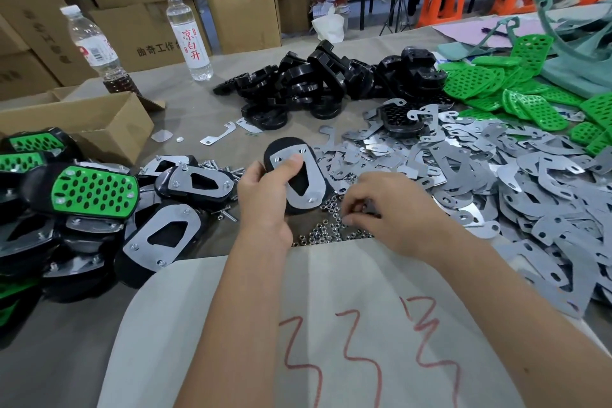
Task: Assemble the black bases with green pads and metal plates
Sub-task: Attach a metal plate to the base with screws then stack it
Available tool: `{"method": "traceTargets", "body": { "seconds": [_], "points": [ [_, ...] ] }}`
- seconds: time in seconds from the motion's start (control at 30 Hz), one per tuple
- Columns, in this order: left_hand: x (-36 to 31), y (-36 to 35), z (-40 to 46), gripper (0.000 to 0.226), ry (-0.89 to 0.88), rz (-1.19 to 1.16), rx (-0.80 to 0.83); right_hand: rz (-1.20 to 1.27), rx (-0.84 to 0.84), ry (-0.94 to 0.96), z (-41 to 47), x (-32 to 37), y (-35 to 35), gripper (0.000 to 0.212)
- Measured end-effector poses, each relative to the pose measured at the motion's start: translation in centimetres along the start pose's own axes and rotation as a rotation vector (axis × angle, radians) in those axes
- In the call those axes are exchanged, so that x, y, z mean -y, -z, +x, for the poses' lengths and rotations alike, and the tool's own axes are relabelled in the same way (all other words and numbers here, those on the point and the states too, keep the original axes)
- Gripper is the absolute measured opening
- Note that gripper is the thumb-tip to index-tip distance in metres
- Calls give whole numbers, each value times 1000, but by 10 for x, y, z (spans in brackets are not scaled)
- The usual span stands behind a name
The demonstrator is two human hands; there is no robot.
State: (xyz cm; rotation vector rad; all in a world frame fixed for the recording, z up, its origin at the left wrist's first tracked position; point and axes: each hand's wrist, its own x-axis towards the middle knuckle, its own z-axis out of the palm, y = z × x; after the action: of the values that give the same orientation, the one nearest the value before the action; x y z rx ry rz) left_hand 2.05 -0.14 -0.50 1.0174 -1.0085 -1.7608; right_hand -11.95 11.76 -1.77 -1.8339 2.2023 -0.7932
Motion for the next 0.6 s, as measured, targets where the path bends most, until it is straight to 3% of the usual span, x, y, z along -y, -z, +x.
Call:
{"method": "traceTargets", "body": {
  "seconds": [0.13,0.23,0.43,0.5,0.6],
  "points": [
    [0,-1,-3,13,14,33,29,-28,22,-18,2,3,1,12],
    [0,-1,-5,20,52,67,89,41,-72,-60,0,3,1,14],
    [5,-6,-9,22,45,207,210,749,-376,-160,-1,2,13,16],
    [8,-9,-10,23,35,257,240,785,-415,-149,-1,3,12,16],
    [10,-10,-11,23,20,287,264,644,-469,-132,-2,4,6,19]
  ]
}}
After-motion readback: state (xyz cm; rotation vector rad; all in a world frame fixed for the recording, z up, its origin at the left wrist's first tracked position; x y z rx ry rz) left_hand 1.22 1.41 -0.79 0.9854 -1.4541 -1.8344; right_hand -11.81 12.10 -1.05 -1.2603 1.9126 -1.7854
